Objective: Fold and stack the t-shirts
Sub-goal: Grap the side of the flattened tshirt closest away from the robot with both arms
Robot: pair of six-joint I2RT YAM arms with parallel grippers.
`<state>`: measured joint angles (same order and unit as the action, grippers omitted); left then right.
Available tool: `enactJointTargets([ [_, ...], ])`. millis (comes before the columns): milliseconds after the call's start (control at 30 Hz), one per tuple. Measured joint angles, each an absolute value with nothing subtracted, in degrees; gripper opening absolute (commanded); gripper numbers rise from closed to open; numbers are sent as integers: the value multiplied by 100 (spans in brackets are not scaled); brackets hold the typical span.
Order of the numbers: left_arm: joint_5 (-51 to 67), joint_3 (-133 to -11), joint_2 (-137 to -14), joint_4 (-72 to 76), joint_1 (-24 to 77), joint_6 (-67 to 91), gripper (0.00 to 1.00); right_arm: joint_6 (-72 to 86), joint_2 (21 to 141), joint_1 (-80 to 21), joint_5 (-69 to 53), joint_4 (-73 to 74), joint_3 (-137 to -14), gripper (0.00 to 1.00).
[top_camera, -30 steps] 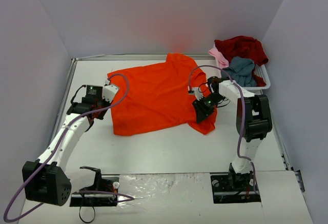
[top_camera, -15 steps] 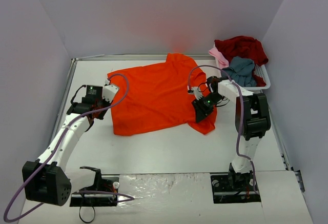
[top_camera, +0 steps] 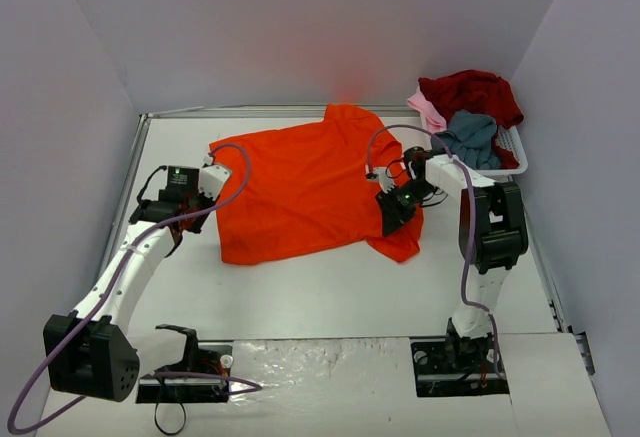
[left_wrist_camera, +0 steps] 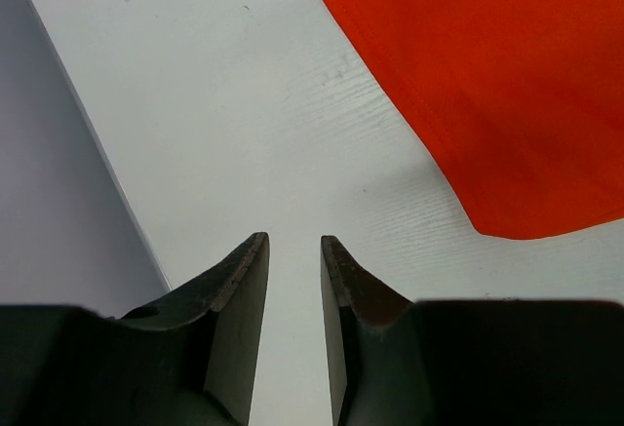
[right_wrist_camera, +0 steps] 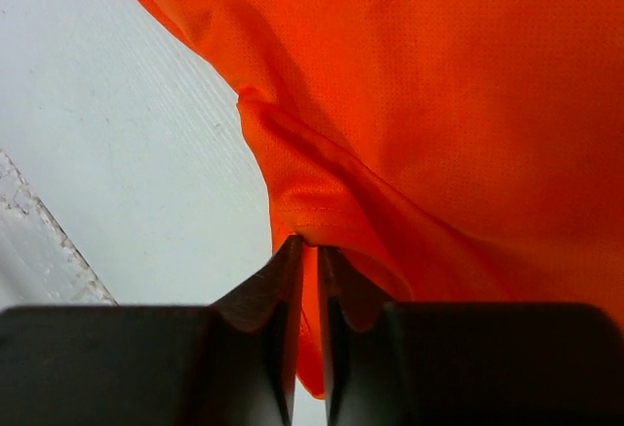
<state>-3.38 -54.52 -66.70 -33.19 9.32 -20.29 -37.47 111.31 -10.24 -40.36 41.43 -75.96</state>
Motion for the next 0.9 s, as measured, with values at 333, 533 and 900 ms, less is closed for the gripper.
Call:
enactJointTargets([
  [333, -338, -5452, -6670, -3319, 923, -2029, 27, -3686, 11131, -1059, -4042, 4136, -7609, 0],
  [533, -327, -5452, -6672, -3319, 923, -2027, 27, -3594, 11037, -1059, -4042, 4145, -7609, 0],
  [900, -281, -5452, -6670, -3319, 923, -2027, 27, -3601, 10536, -1074, -4058, 4364, -7607, 0],
])
